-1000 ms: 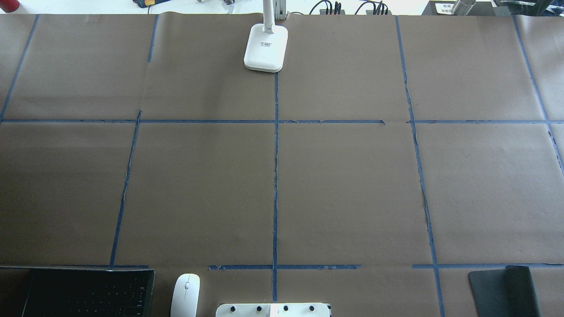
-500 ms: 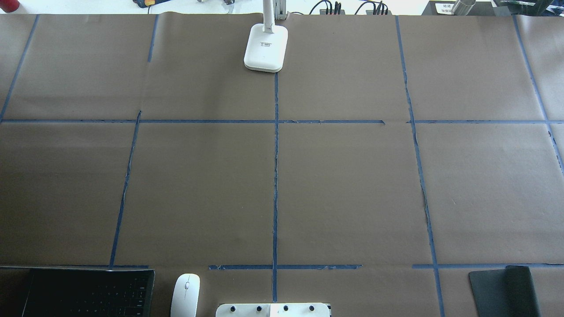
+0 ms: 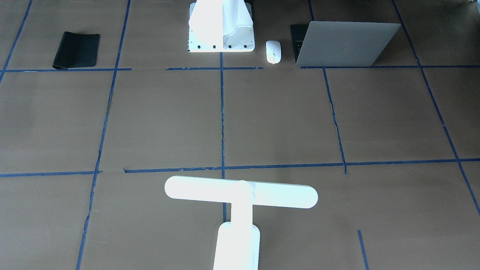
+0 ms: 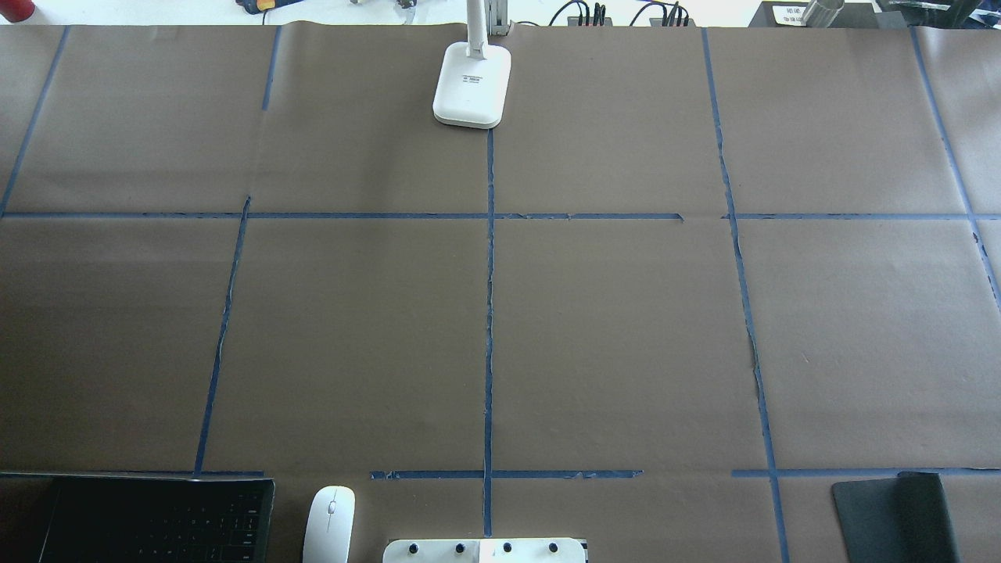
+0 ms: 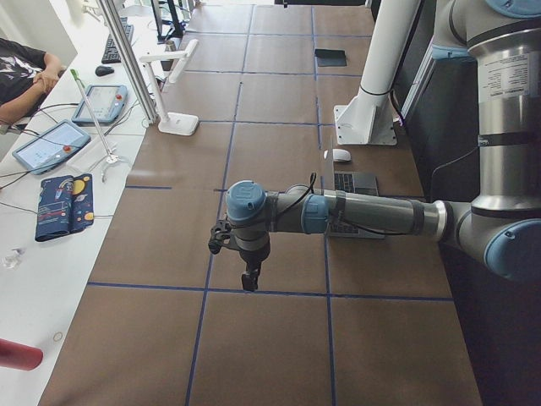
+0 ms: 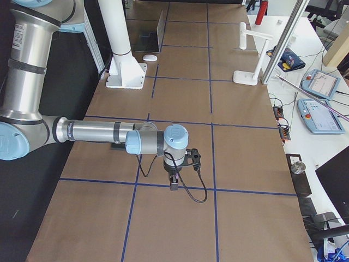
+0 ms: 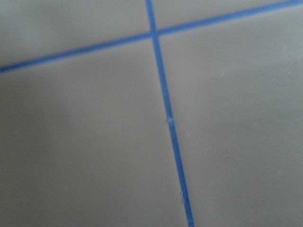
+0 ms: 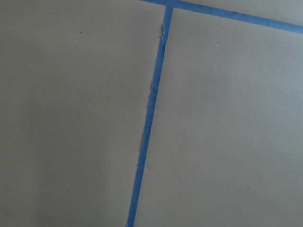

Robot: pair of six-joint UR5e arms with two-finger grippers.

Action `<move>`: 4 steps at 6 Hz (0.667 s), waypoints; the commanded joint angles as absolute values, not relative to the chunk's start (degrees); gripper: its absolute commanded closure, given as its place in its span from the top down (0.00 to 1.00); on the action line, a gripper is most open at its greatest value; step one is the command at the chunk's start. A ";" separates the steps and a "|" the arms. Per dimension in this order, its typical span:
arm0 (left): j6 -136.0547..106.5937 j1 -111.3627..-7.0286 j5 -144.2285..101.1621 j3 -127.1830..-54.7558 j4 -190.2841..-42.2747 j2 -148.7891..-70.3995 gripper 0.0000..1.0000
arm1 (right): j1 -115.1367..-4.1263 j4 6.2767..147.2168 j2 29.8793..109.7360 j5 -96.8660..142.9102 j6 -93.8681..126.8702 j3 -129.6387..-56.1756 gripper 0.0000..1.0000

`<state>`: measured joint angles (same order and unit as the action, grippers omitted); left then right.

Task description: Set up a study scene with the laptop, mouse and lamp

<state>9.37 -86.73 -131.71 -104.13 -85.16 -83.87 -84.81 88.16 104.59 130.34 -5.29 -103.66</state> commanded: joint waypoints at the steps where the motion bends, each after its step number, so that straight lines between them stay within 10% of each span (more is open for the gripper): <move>1: 9.14 -86.49 -132.01 -106.07 -86.82 -88.23 1.00 | -84.81 88.07 104.59 130.34 -5.27 -103.71 1.00; 4: 6.78 -74.61 -134.81 -107.57 -104.45 -87.80 1.00 | -84.81 88.07 104.59 132.44 -5.27 -103.62 1.00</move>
<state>7.97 -80.76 -133.68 -106.74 -99.20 -87.57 -84.82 88.07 104.59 131.32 -5.27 -103.73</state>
